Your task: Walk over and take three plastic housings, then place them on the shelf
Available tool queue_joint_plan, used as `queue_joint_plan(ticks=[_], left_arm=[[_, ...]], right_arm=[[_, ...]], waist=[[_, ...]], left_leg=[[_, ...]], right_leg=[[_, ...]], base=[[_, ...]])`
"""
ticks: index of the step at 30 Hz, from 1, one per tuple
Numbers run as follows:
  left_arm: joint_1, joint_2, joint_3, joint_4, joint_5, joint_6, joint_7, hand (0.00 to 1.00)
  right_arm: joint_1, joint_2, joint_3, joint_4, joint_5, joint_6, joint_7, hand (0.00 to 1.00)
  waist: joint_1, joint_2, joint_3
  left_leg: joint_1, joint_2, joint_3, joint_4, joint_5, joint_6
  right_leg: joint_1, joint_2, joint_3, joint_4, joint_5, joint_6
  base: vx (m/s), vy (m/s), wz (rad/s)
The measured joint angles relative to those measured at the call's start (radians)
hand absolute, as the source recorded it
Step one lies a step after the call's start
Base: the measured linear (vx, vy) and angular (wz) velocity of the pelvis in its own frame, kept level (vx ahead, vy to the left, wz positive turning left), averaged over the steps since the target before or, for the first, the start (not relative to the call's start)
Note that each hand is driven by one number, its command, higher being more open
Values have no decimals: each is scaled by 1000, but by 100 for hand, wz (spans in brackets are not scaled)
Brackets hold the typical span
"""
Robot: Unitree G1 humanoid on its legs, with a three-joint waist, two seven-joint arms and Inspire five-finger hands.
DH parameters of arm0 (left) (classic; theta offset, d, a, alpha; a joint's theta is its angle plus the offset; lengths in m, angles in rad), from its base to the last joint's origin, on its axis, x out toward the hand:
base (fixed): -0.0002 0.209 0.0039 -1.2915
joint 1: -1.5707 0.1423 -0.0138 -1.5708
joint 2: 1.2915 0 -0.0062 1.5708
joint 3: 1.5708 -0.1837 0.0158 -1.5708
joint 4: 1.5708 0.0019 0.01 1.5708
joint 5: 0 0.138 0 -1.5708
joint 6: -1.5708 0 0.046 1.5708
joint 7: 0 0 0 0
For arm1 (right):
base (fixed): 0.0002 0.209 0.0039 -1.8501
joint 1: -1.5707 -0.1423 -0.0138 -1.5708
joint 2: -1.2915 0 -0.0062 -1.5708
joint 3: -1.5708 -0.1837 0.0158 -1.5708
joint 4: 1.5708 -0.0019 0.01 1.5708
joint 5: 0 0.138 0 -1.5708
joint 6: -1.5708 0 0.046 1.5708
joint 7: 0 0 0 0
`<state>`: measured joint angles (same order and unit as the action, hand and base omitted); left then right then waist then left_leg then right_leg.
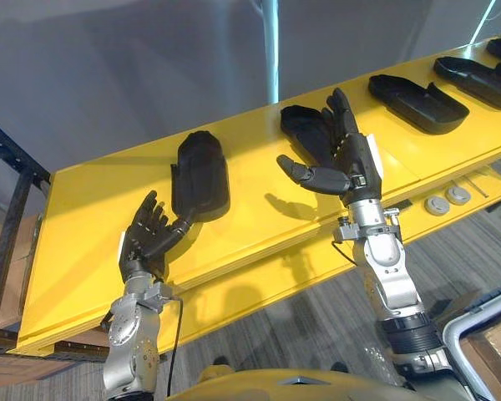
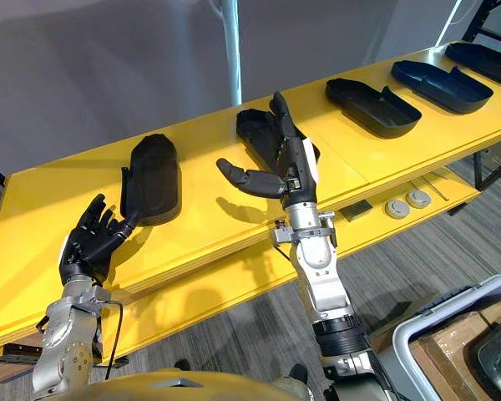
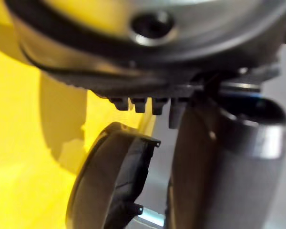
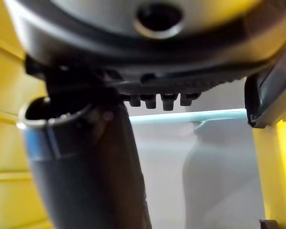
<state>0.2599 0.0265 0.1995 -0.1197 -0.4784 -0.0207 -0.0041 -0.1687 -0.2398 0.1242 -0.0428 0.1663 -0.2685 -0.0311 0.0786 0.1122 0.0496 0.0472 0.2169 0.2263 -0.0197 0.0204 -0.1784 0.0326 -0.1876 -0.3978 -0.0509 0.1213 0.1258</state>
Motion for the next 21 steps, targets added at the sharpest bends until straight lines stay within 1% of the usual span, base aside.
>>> queue_joint_plan(ticks=[5,7,13,17,21], left_arm=[[-52,21,-3,45,0,-2,-11,100],[-68,23,-18,54,-1,-2,-20,100],[-72,25,-52,54,-30,-3,-52,100],[-74,30,-71,54,-30,-2,-63,100],[-75,31,-95,54,-30,2,-93,100]], right_arm=[[9,0,-6,0,0,7,12,100],[21,1,-13,0,0,7,17,100],[34,3,-16,0,0,9,23,100],[34,5,-15,0,0,10,27,100],[34,10,-15,0,0,17,35,100]], waist=[[-1,-2,1],[-4,-6,4],[-5,-18,12],[-5,-18,13],[-6,-18,13]], left_leg=[[1,1,13,0,0,0],[3,1,15,-1,0,0],[12,1,23,-2,-1,-1],[12,1,23,-2,-1,-1],[12,1,24,-2,-1,-1]], right_leg=[[-14,0,16,10,0,0],[-14,0,18,11,0,-1],[-14,0,27,13,0,-1],[-14,0,27,13,0,-1],[-14,0,27,13,0,-1]], base=[[-5,11,-8],[0,0,0],[-2,7,-3],[0,0,0],[0,0,0]])
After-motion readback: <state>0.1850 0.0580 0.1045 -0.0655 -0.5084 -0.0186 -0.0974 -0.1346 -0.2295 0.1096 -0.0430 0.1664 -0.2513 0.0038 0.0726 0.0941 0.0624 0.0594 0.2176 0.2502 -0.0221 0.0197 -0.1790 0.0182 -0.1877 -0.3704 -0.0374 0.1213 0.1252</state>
